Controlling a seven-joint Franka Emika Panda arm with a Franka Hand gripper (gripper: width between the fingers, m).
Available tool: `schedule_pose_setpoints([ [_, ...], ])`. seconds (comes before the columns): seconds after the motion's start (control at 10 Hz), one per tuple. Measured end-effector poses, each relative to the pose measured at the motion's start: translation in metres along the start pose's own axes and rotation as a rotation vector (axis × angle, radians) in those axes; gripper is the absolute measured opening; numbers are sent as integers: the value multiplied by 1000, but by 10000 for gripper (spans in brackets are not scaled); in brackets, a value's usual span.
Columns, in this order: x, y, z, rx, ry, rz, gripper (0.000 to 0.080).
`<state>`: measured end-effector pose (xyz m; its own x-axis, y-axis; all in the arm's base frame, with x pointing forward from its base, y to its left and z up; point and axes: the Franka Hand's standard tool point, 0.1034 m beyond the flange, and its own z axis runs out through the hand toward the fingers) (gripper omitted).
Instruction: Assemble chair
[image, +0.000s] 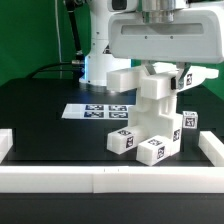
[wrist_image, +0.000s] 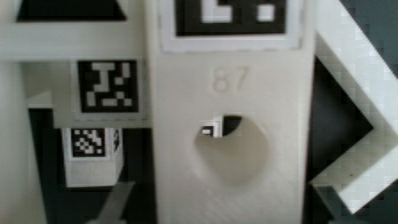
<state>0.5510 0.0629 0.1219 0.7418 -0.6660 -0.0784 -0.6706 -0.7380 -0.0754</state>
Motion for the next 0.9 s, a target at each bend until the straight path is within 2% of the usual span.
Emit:
schedule_pose_setpoints([
  [0.9,-2,-1,1,-1,-1,-4,289],
])
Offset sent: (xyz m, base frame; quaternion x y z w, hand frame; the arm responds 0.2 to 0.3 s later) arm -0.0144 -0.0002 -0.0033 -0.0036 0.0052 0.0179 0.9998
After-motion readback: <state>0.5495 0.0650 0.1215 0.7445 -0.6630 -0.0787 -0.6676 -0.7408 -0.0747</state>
